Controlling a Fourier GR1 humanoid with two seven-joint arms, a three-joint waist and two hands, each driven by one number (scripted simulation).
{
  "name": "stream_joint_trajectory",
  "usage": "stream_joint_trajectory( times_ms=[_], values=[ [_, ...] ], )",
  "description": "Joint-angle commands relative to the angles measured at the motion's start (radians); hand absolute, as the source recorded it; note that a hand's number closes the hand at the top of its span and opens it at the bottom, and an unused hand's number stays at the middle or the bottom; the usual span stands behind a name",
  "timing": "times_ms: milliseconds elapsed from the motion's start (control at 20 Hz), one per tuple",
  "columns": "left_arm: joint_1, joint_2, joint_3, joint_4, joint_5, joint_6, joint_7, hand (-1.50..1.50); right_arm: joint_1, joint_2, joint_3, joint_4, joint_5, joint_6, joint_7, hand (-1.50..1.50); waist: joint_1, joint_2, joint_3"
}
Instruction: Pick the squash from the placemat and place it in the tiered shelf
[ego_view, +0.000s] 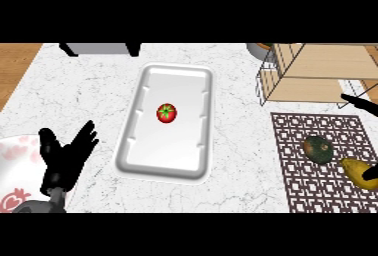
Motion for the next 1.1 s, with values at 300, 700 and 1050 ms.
stream_joint_trajectory(
  times_ms=[300,700,1050],
  values=[
    [-0.081,-0.045,0.067,0.061,-0.053,-0.015,0.017,0.00,0.037,0.072,-0.036,-0.036,0.160,-0.028,0.093,-1.50,-0.003,0.002,0.000],
    [0.050,-0.084,0.089,0.048,-0.087,-0.077,-0.064,0.00,0.129,0.182,-0.041,-0.102,0.280,-0.091,0.078,-1.50,-0.002,0.001,0.000],
    [-0.070,-0.078,0.181,0.161,-0.081,-0.146,-0.036,0.00,0.052,0.254,-0.050,0.002,0.405,-0.115,0.086,-1.50,0.000,0.003,0.000]
  ],
)
